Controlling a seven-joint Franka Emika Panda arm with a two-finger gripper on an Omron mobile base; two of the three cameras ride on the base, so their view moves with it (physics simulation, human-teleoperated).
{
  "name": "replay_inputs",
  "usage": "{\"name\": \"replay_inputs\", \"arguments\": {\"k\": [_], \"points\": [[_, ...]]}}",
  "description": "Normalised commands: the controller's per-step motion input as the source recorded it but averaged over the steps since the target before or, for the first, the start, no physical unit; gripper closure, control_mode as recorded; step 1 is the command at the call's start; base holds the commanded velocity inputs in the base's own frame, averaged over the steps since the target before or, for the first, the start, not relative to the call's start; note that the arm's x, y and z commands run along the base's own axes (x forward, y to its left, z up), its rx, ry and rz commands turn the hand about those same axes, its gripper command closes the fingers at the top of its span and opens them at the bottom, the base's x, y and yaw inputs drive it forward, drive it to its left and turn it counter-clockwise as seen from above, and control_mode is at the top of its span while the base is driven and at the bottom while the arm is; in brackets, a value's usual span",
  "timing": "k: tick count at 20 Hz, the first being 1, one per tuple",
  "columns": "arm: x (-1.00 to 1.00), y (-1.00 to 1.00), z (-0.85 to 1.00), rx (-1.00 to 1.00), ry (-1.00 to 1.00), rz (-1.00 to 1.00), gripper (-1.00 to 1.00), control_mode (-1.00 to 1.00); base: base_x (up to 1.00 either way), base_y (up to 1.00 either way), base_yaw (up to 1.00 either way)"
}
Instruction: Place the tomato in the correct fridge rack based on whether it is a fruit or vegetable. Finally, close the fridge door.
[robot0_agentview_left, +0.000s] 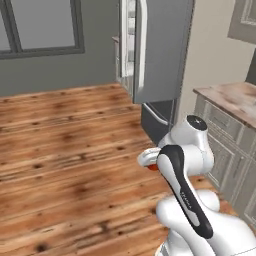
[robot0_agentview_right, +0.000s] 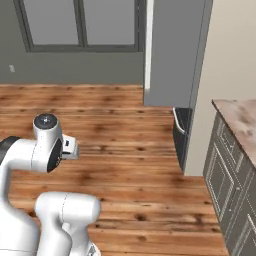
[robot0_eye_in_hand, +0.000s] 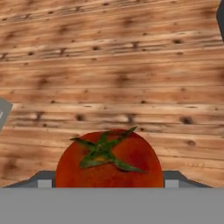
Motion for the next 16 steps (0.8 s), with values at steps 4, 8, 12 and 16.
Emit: {"name": "replay_inputs", "arguments": {"k": [4, 8, 12, 16], "points": [[0.0, 0.0, 0.0, 0.0, 0.0, 0.0, 1.0, 1.0, 1.0, 0.99, -0.19], [0.0, 0.0, 0.0, 0.0, 0.0, 0.0, 1.0, 1.0, 1.0, 0.97, -0.27], [0.0, 0.0, 0.0, 0.0, 0.0, 0.0, 1.0, 1.0, 1.0, 1.0, -0.26], [0.0, 0.0, 0.0, 0.0, 0.0, 0.0, 1.0, 1.0, 1.0, 0.91, -0.31]]}}
